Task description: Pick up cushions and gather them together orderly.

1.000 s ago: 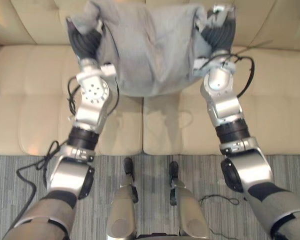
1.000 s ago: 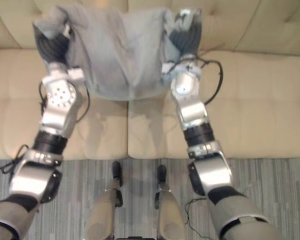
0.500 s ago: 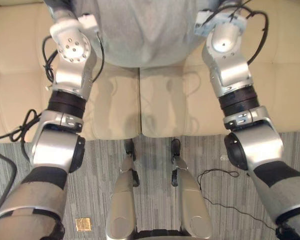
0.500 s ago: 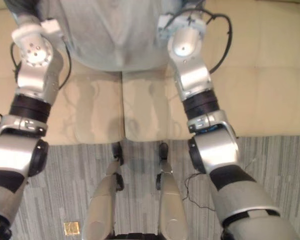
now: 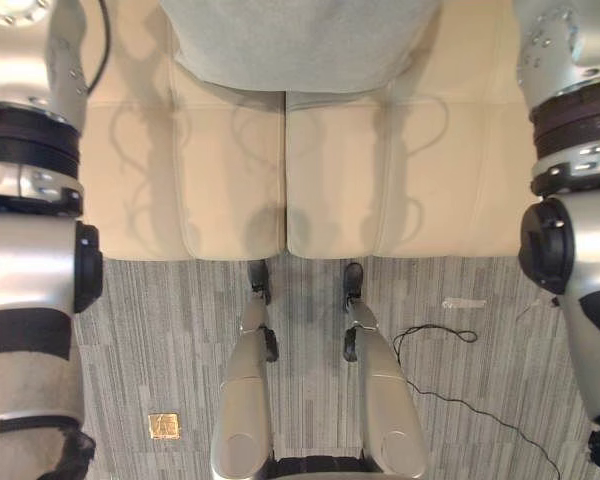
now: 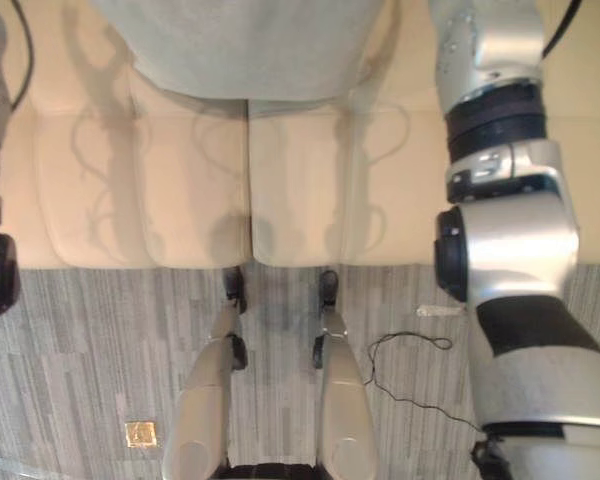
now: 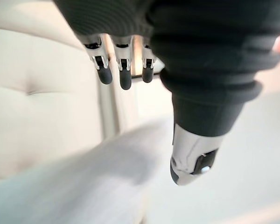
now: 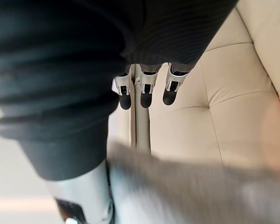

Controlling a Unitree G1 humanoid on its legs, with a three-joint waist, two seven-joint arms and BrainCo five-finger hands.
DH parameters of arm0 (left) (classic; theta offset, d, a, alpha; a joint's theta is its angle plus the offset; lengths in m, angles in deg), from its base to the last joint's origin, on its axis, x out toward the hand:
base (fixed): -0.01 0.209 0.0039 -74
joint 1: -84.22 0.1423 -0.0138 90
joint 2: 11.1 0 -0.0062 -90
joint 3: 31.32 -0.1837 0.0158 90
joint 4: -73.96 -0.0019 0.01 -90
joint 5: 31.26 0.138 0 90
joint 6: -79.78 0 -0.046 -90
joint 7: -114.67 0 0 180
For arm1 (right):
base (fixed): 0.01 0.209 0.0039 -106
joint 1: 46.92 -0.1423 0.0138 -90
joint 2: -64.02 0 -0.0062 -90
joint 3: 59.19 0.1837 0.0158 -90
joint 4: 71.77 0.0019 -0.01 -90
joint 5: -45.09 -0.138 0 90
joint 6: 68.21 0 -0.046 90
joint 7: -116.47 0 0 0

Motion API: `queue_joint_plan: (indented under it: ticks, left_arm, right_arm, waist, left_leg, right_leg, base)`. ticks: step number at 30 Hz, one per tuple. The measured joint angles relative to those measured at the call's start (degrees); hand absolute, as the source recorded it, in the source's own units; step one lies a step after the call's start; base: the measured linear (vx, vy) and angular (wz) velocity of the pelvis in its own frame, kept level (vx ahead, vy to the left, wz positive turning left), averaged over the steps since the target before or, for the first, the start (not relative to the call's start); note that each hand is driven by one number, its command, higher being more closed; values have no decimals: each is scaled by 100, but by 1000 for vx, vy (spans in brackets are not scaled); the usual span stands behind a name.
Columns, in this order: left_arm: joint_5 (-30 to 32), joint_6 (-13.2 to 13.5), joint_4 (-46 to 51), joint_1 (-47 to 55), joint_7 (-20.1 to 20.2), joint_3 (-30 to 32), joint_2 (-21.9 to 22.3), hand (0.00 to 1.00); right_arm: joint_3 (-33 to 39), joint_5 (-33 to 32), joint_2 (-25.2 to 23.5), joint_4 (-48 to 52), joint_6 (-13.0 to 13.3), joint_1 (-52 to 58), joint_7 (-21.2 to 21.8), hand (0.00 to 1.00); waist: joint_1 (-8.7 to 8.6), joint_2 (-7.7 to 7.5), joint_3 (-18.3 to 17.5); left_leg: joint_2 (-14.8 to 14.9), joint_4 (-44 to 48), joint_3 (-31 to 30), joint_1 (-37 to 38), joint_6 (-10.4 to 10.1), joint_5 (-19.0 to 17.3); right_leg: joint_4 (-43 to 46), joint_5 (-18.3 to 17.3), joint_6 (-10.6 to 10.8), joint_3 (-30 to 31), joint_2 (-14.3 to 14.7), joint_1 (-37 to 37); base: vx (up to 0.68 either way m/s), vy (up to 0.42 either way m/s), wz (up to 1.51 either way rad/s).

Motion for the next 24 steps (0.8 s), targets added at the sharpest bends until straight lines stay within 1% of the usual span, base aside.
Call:
queue_joint_plan:
  ticks: [1,3,4,5,8,11,13,14,15,16,18,19,20,21,22,23,24]
  left_arm:
    - [-57,1,0,3,10,51,-8,0]
    - [-325,133,143,110,60,325,-52,0]
    - [-359,155,202,163,63,372,-64,0]
    - [-414,223,410,410,79,507,-81,0]
    - [-429,246,573,1042,102,755,-71,0]
    - [-517,246,583,1554,205,1096,-63,0]
    - [-522,245,806,1890,218,1284,2,0]
    - [-519,253,1170,2294,227,1474,143,0]
    - [-515,267,1336,2480,236,1526,216,0]
    - [-494,332,1936,3205,333,1692,537,0]
    - [-460,335,2291,3652,350,1737,779,0]
    - [-340,342,2706,4246,426,1823,1150,0]
    - [-139,333,3020,4894,498,1825,1588,0]
    - [-54,323,3089,5171,563,1824,1794,0]
    - [102,284,3224,5850,686,1776,2323,0]
    - [255,185,3260,6437,799,1626,2786,0]
    - [307,150,3260,6638,840,1532,2942,0]
  right_arm:
    - [0,-35,19,0,0,0,11,0]
    - [10,-230,157,55,8,14,81,0]
    - [34,-240,166,87,8,30,89,0]
    - [108,-238,193,196,51,138,115,0]
    - [125,-226,304,552,72,588,126,0]
    - [440,-124,322,834,178,1028,151,0]
    - [581,-121,325,927,224,1290,165,0]
    - [590,-111,321,1220,238,1686,176,0]
    - [591,-90,320,1366,247,1893,185,0]
    - [683,139,296,1920,252,2693,268,0]
    - [869,240,219,2263,270,3213,330,0]
    - [1150,349,12,2686,295,3892,403,0]
    - [1396,533,-306,3055,309,4633,493,0]
    - [1466,583,-449,3147,321,4942,554,0]
    - [1509,723,-796,3312,317,5689,674,0]
    - [1511,791,-1100,3357,313,6339,825,0]
    - [1510,791,-1214,3390,304,6567,873,0]
  waist:
    - [0,3,2]
    - [24,23,12]
    - [23,23,12]
    - [21,28,15]
    - [17,29,15]
    - [15,31,16]
    - [26,31,16]
    - [34,33,18]
    - [38,34,18]
    - [37,38,15]
    - [35,41,14]
    - [35,42,13]
    - [35,43,4]
    - [31,44,3]
    - [23,54,-4]
    - [16,89,-46]
    - [13,103,-72]
  left_leg:
    - [-2,-1,0,17,0,0]
    - [-3,-3,-14,114,0,0]
    - [-3,-1,-14,123,0,0]
    - [-3,-3,-16,173,0,0]
    - [-4,-7,-22,293,0,-1]
    - [-5,-17,-16,329,7,12]
    - [-6,-78,2,385,2,22]
    - [-18,-277,16,567,-19,77]
    - [-23,-334,20,644,-20,88]
    - [-35,-370,24,841,-23,89]
    - [-40,-385,22,946,-25,88]
    - [-43,-401,20,1095,-45,69]
    - [-50,-406,14,1267,-67,38]
    - [-52,-407,12,1349,-84,15]
    - [-53,-406,9,1560,-109,-67]
    - [-52,-407,-1,1717,-113,-136]
    - [-53,-407,-9,1756,-116,-157]
  right_leg:
    - [-4,0,0,-2,-2,19]
    - [-32,0,0,-21,-4,134]
    - [-32,0,0,-22,-4,144]
    - [-38,0,0,-25,-4,196]
    - [-29,-1,-1,-27,-5,312]
    - [-4,10,-12,-19,-5,319]
    - [4,15,-15,3,0,331]
    - [1,11,-9,32,2,403]
    - [1,3,-1,42,2,449]
    - [1,-51,13,57,-4,622]
    - [0,-80,21,55,-7,732]
    - [-2,-116,23,51,-9,878]
    - [-15,-160,30,45,-16,1058]
    - [-28,-178,33,44,-18,1148]
    - [-87,-231,31,41,-17,1384]
    - [-115,-279,30,30,-14,1565]
    - [-133,-292,33,30,-13,1618]
  base:
    - [0,0,0]
    - [0,0,0]
    - [-2,-26,3]
    - [0,0,0]
    - [-10,-11,0]
    - [-28,-22,-2]
    - [-39,-34,-5]
    - [-16,-26,-6]
    - [7,-40,-4]
    - [21,-34,1]
    - [42,-34,3]
    - [74,-40,4]
    - [80,-38,4]
    - [113,-41,2]
    - [113,-35,4]
    - [110,-30,4]
    - [62,-14,4]
